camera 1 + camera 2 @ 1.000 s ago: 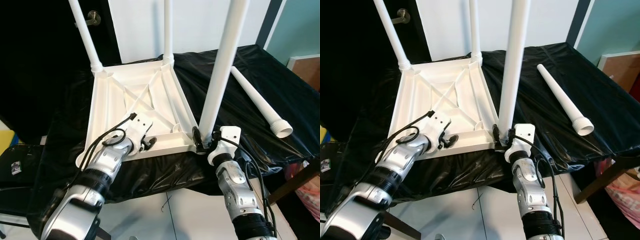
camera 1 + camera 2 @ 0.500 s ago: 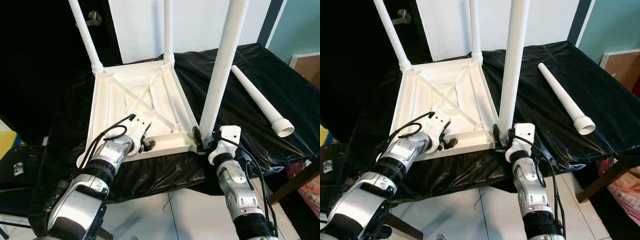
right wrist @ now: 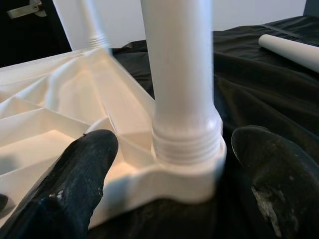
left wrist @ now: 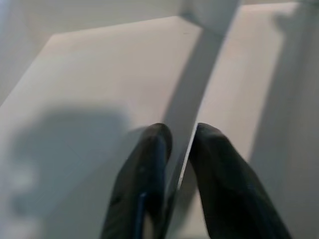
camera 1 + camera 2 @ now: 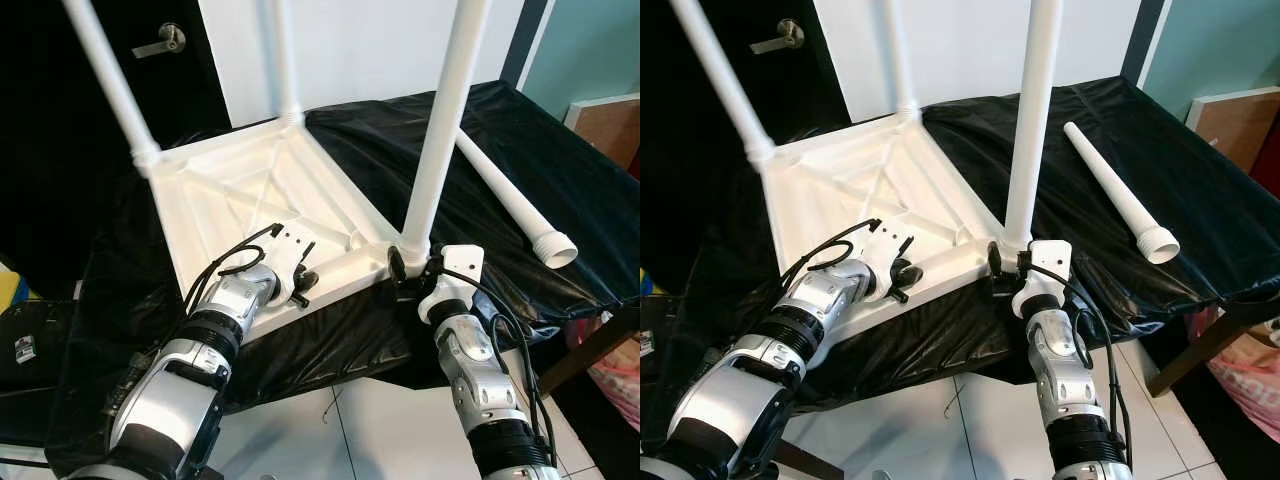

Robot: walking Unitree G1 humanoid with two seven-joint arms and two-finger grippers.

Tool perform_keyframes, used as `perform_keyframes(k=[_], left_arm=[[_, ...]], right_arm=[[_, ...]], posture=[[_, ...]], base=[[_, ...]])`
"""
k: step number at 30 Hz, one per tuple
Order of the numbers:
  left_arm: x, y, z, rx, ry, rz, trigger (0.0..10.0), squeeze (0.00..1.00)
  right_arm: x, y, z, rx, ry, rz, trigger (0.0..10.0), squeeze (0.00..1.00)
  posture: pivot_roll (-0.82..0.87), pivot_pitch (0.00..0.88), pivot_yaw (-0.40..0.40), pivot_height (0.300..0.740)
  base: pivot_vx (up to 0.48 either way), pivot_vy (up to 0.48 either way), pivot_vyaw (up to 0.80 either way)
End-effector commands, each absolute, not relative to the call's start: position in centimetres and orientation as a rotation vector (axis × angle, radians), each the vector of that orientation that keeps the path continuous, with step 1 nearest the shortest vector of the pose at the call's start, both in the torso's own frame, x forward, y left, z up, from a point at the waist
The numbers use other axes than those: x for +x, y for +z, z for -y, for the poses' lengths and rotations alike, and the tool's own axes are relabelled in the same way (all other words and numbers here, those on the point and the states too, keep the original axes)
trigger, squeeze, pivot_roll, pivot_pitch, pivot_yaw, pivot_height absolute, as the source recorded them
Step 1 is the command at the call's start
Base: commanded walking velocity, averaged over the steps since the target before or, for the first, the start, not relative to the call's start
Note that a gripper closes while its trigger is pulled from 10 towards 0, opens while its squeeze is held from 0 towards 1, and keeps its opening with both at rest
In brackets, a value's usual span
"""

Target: Building children table

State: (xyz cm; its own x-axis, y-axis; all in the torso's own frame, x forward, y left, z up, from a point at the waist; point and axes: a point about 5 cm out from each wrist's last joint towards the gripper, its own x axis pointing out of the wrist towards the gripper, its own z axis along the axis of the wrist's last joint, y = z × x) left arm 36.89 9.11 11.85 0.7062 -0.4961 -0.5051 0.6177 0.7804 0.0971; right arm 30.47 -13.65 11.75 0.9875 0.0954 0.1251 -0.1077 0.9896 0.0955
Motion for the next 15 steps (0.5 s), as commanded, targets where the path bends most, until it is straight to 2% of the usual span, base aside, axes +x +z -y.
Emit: perform_keyframes(k=[1,5,6,10,11,12,15], left_arm=[[37.4,11.7,-10.9,0.262,-0.464,-0.476,0.0,0.0],[37.1,12.4,-8.9,0.243,-0.534,-0.372,0.0,0.0],[36.8,12.5,-8.0,0.232,-0.569,-0.354,10.0,0.0],[35.8,13.2,-5.6,0.193,-0.681,-0.237,10.0,0.0],[35.6,13.4,-5.3,0.175,-0.683,-0.203,10.0,0.65],[35.5,13.6,-5.1,0.167,-0.683,-0.173,10.0,1.0],[35.3,14.3,-4.8,0.183,-0.69,-0.094,10.0,1.0]], right_arm=[[30.5,11.5,13.6,0.117,0.093,0.113,10.0,0.0],[30.5,11.3,13.7,0.115,0.089,0.107,10.0,0.0],[30.6,11.3,13.7,0.114,0.089,0.105,10.0,0.0],[30.6,11.2,13.6,0.11,0.088,0.099,10.0,0.0],[30.6,11.1,13.6,0.109,0.088,0.097,10.0,0.0],[30.6,11.1,13.6,0.109,0.088,0.095,10.0,0.0],[30.5,10.9,13.6,0.109,0.087,0.091,10.0,0.0]], posture=[[-0.06,0.0,0.067,0.74],[-0.06,0.0,0.063,0.74],[-0.05,0.0,0.061,0.74],[-0.05,0.0,0.057,0.74],[-0.04,0.0,0.057,0.74],[-0.04,0.0,0.056,0.74],[-0.04,0.0,0.053,0.74]], base=[[0.0,0.0,0.0],[0.0,0.0,0.0],[0.0,0.0,0.0],[0.0,0.0,0.0],[0.0,0.0,0.0],[0.0,0.0,0.0],[0.0,0.0,0.0]])
